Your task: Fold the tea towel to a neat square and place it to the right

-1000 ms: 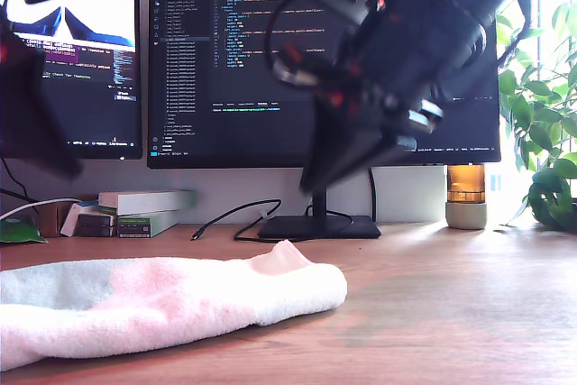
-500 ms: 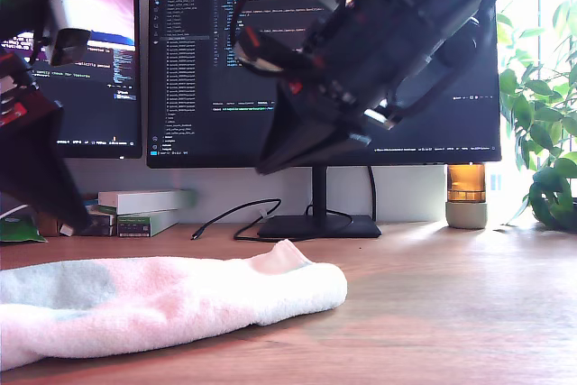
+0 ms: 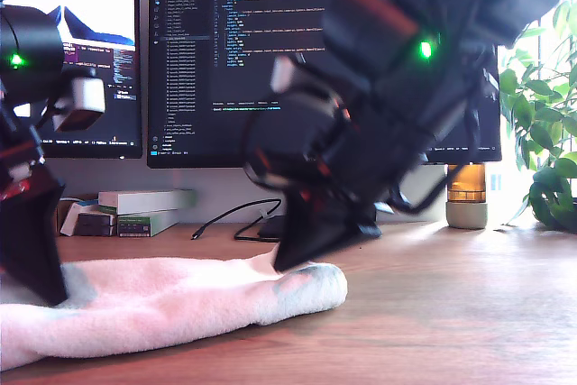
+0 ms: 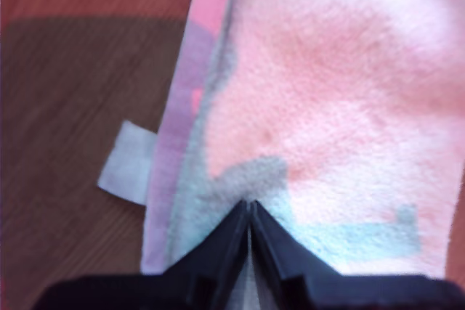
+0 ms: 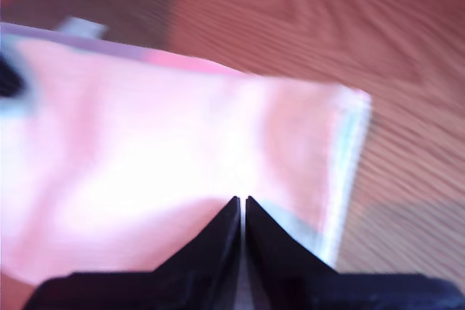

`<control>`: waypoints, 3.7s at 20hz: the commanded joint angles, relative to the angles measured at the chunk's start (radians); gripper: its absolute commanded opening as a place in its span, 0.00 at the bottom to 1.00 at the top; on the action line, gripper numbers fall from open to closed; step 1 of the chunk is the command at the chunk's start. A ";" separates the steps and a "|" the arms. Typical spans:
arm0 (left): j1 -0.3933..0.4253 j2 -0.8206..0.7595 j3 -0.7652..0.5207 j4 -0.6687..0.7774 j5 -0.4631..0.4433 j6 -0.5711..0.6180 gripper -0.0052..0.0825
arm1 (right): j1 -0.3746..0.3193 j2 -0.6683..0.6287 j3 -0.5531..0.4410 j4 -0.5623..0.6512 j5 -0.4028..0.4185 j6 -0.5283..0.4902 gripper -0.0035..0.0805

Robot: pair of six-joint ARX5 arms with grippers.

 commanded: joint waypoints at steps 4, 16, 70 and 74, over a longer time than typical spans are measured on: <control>-0.038 0.085 -0.005 0.005 -0.005 -0.028 0.04 | 0.003 0.074 -0.005 0.065 -0.013 0.016 0.03; -0.222 0.100 -0.005 0.039 0.090 -0.266 0.04 | -0.169 0.132 0.063 0.041 -0.058 -0.116 0.03; -0.377 0.115 0.047 0.026 -0.246 -0.416 0.04 | -0.115 0.134 0.100 -0.063 -0.047 -0.362 0.03; -0.385 0.115 0.047 0.040 -0.198 -0.457 0.04 | -0.115 0.145 0.100 -0.055 -0.045 -0.375 0.03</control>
